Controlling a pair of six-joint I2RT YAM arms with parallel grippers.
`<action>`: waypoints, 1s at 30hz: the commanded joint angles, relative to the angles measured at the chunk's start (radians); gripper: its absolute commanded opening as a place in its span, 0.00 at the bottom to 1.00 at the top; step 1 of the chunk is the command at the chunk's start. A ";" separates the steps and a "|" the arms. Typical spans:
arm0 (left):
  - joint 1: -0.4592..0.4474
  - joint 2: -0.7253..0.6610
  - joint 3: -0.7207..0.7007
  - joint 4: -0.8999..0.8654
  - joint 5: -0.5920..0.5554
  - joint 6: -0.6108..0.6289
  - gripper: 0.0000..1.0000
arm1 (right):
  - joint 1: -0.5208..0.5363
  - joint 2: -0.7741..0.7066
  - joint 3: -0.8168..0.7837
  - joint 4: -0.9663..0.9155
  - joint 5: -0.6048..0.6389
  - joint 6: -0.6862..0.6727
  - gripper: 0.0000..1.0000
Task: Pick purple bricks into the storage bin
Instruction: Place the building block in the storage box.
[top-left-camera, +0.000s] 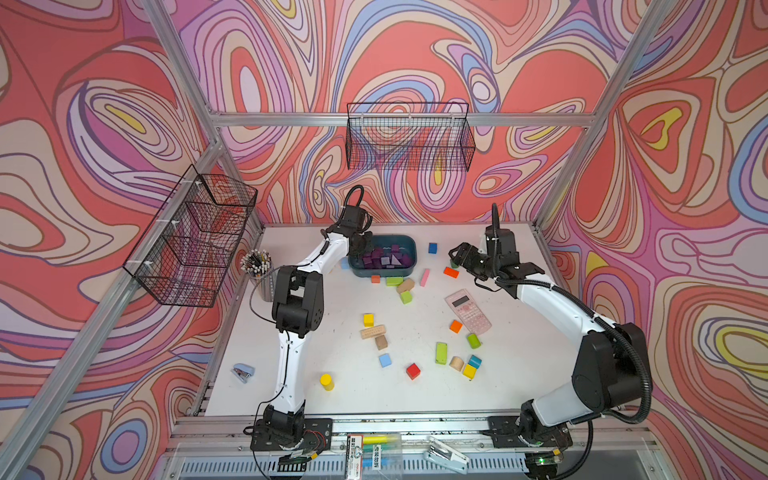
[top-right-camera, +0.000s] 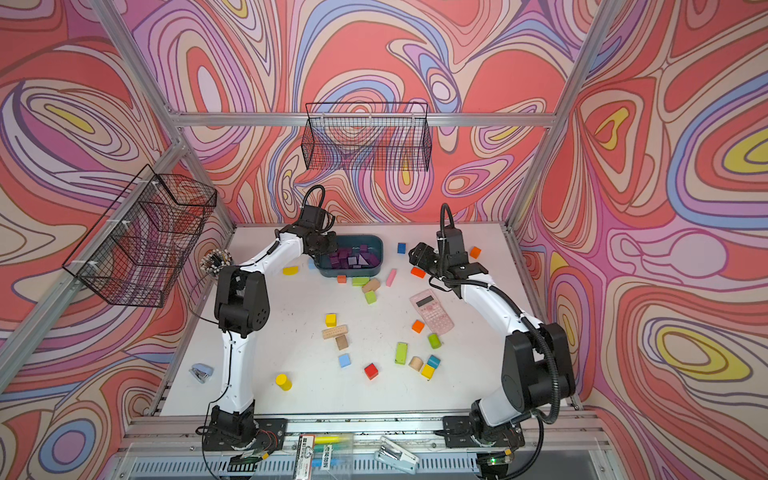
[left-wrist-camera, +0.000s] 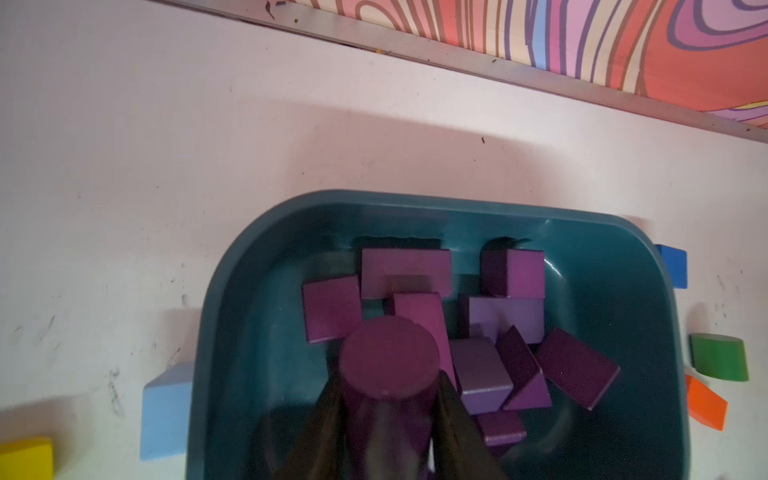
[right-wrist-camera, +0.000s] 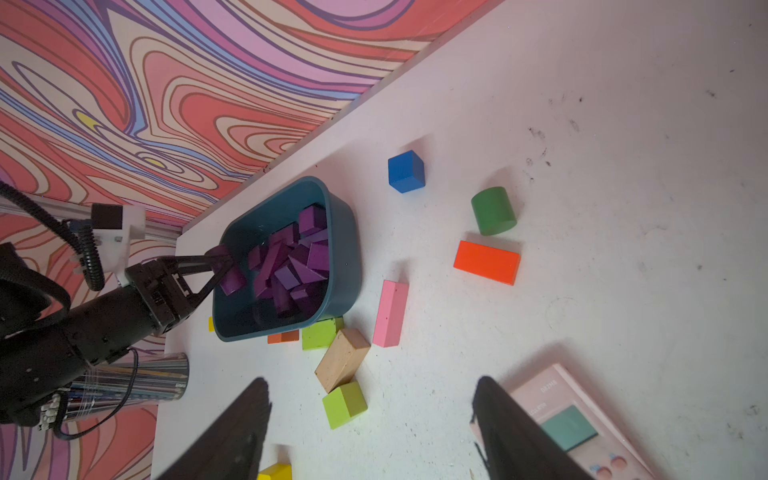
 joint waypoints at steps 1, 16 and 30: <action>0.007 0.023 0.041 -0.057 -0.014 0.023 0.31 | 0.008 -0.005 0.022 -0.015 0.019 -0.002 0.81; 0.008 -0.006 0.076 -0.070 0.044 0.037 0.66 | 0.017 0.056 0.071 -0.025 0.038 0.002 0.80; 0.007 -0.184 -0.044 -0.105 0.069 0.028 1.00 | 0.019 0.078 0.114 -0.012 0.092 -0.039 0.98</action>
